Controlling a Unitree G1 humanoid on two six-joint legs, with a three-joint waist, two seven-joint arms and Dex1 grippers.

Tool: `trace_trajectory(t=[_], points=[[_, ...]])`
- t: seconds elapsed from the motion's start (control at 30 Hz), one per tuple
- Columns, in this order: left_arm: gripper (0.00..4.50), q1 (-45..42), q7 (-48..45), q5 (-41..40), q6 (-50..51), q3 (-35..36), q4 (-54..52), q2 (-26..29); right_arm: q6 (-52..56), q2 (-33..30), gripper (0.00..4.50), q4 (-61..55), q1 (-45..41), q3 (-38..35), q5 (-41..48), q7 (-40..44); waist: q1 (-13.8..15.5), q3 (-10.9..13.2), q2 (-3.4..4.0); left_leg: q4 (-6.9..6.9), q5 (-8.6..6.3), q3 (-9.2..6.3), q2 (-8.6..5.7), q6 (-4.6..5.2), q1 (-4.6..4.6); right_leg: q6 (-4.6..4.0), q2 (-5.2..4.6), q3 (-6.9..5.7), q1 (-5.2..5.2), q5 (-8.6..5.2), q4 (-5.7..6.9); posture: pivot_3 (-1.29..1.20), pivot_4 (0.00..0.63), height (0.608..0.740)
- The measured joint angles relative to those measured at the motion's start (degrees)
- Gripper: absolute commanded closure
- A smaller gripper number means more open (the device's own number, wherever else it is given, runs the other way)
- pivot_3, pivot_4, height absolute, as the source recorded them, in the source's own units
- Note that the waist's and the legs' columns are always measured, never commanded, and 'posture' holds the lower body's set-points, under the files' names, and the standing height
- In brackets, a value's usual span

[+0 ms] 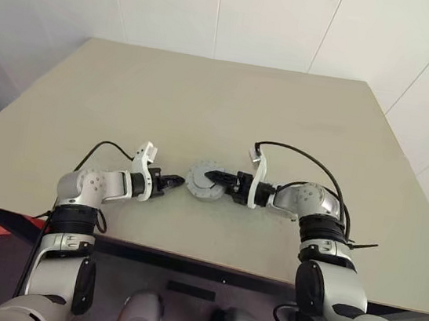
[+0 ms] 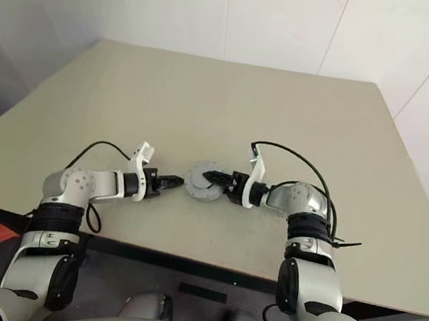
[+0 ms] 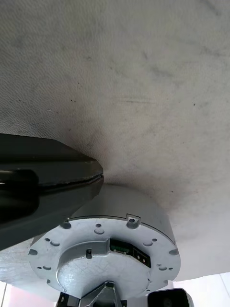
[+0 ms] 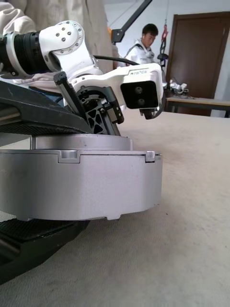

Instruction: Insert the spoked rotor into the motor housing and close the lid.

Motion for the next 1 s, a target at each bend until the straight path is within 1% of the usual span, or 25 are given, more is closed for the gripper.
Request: trace_trajectory(t=[0.2,0.27,0.33,0.47,0.53,0.6,0.8,0.83,0.9,1.0], points=[[4.5,0.02,-0.18,0.0,-0.82,0.07,0.08,0.01,-0.01,0.03,2.45,3.49,-1.79,-2.42,0.34,-1.16,0.02,0.0,0.0,0.03,0.01,-0.02,0.0,-0.02,-0.02,-0.03,0.0,0.0,-0.03,0.02,0.06,0.0,0.0,0.74],[4.5,0.38,-0.62,-0.11,-2.1,0.21,-0.04,-0.16,-0.07,0.57,2.45,6.44,-3.19,-5.67,1.1,-3.24,0.04,0.01,0.02,0.08,0.02,-0.02,0.0,-0.02,-0.12,-0.07,0.0,0.0,-0.13,0.04,0.09,0.0,0.0,0.74],[4.5,0.91,-1.51,-0.43,-3.97,0.77,-0.37,-0.72,-0.94,0.95,2.45,9.15,-4.78,-9.05,1.56,-5.72,0.23,0.04,0.05,0.28,0.03,-0.06,0.02,-0.02,-0.3,-0.17,0.0,-0.01,-0.47,0.16,0.19,0.0,0.0,0.74],[4.5,1.78,-2.36,-1.73,-6.41,1.98,-1.35,-1.4,-3.47,1.26,2.45,11.62,-8.15,-13.66,2.45,-8.9,0.46,0.07,0.06,1.04,0.03,-0.13,0.08,0.28,-1.3,-0.29,0.0,-0.04,-1.38,0.33,0.69,0.0,0.0,0.74],[4.5,1.73,-2.22,-2.7,-7.85,3.97,-1.36,-1.88,-4.09,1.52,2.45,11.84,-9.86,-15.19,3.48,-9.29,0.44,0.07,0.06,1.44,-0.01,-0.15,0.1,0.36,-1.89,-0.23,-0.02,-0.03,-1.9,0.38,1.05,0.0,0.0,0.74],[4.5,1.6,-1.45,-3.92,-8.66,6.33,-1.32,-2.35,-4.29,1.8,2.45,11.83,-10.95,-16.28,4.17,-9.87,0.47,0.07,0.06,1.71,-0.04,-0.19,0.16,0.42,-2.28,-0.13,-0.01,-0.05,-2.19,0.45,1.21,0.0,0.0,0.74],[4.5,-0.63,2.86,-10.19,-10.54,16.86,-0.78,-2.83,-2.23,3.84,2.45,10.33,-12.7,-19.04,7.79,-12.54,0.48,0.08,0.06,1.91,-0.11,-0.18,0.2,0.53,-2.54,-0.17,-0.02,-0.06,-2.42,0.5,1.26,0.0,0.0,0.74],[4.12,-0.71,3.39,-11.51,-10.63,18.31,-0.79,-2.8,-1.7,4.17,2.45,9.73,-13.37,-19.54,8.35,-13.2,0.5,0.08,0.07,1.92,-0.12,-0.17,0.2,0.54,-2.54,-0.18,-0.02,-0.06,-2.42,0.5,1.25,0.0,0.0,0.74],[3.59,-0.67,4.03,-12.94,-10.65,19.54,-0.79,-2.8,-1.58,4.22,2.45,8.71,-14.32,-20.26,9.62,-14.21,0.75,0.08,0.06,1.97,-0.13,-0.17,0.2,0.56,-2.55,-0.19,-0.03,-0.06,-2.41,0.5,1.26,0.0,0.0,0.74],[2.66,-0.57,4.78,-15.16,-10.67,21.02,-0.86,-2.62,-2.67,4.17,2.45,8.7,-14.9,-20.85,10.03,-15.51,1.5,0.08,0.06,2.0,-0.14,-0.16,0.2,0.56,-2.54,-0.19,-0.03,-0.06,-2.4,0.52,1.27,0.0,0.0,0.74]])
